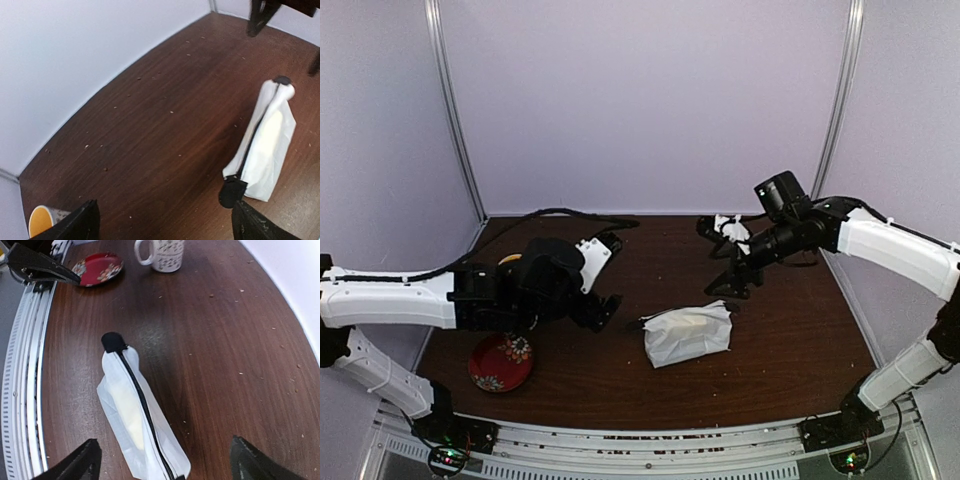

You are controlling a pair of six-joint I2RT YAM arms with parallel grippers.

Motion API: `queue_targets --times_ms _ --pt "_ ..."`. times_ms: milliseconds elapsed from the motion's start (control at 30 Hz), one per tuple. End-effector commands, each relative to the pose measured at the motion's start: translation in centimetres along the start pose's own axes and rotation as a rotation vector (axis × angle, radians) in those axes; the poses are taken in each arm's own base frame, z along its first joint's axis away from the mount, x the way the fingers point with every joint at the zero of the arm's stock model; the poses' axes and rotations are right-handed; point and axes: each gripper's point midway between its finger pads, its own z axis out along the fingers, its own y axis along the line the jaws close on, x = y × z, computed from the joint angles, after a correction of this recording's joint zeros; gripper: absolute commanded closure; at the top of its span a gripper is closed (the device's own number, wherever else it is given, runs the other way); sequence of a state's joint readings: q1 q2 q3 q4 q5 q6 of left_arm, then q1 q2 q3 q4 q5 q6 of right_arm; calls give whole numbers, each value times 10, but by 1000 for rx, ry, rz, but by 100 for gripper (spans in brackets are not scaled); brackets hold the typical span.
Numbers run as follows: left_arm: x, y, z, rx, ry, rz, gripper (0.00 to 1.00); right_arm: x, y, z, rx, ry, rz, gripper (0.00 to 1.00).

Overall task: Sort the hair-cutting tools
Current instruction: Place the kit bag at the center of the board, then reset both arms

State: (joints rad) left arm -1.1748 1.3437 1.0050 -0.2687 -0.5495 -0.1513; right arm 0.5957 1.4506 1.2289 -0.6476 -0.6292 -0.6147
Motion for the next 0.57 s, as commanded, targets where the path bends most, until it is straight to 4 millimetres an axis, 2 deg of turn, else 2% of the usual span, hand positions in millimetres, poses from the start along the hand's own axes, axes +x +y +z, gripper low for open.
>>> queue_targets --times_ms 0,100,167,233,367,533 --pt "-5 83 -27 -294 -5 -232 2 -20 -28 -60 180 -72 145 0" --pt "14 132 -40 -418 49 -451 2 -17 -72 -109 473 -150 295 0" --pt "27 146 -40 -411 106 -535 2 -10 -92 -140 675 -218 334 0" --pt "32 152 -42 -429 120 -539 2 0 -95 -156 787 -254 326 0" --pt "30 151 -41 -426 113 -551 2 22 -90 -144 789 -235 364 0" --pt "25 147 -37 -399 96 -570 2 48 -98 -134 849 -282 482 0"
